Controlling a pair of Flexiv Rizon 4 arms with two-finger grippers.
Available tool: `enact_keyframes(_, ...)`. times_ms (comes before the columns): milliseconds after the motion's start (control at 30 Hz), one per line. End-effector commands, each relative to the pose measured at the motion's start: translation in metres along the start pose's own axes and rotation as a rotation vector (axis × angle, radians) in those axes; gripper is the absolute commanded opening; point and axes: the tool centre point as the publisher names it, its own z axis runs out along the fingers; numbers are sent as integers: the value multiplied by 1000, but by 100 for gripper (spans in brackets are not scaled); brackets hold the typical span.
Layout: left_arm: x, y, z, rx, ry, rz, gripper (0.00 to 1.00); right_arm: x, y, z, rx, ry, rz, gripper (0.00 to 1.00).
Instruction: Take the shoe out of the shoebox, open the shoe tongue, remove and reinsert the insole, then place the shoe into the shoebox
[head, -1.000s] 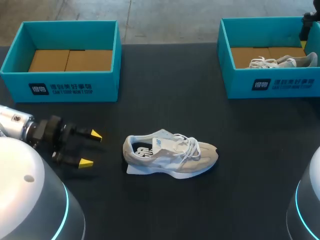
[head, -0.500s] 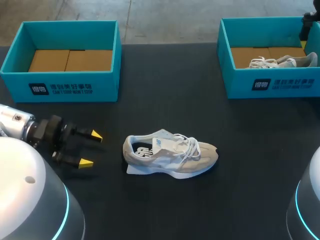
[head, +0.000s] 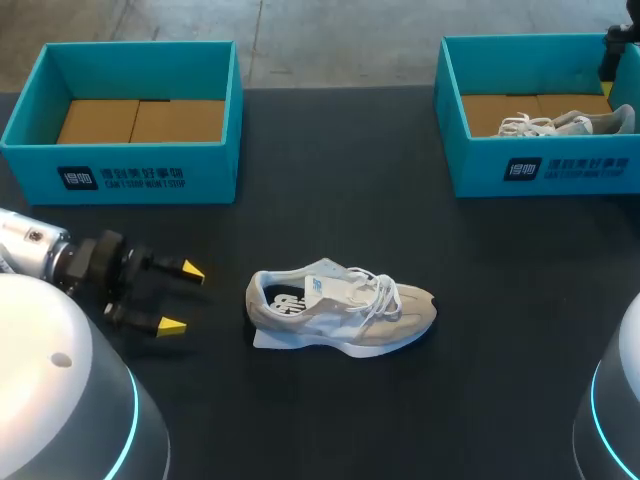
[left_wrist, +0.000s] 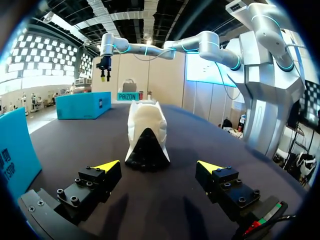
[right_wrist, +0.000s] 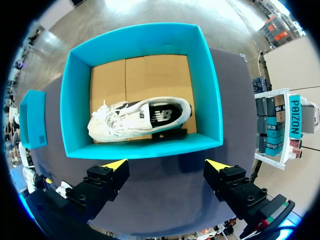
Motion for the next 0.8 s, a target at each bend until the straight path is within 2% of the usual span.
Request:
enact_keyframes(33,0,0,0,0,-1,0,100,0,-1,0,-3,0,1,100)
enact_keyframes(333,1,-1,2,9,-18,1,100,0,-1,0,-3,0,1,100)
enact_keyframes(800,0,-3,25,5,-58,-15,100,0,-1,0,-3,0,1,100)
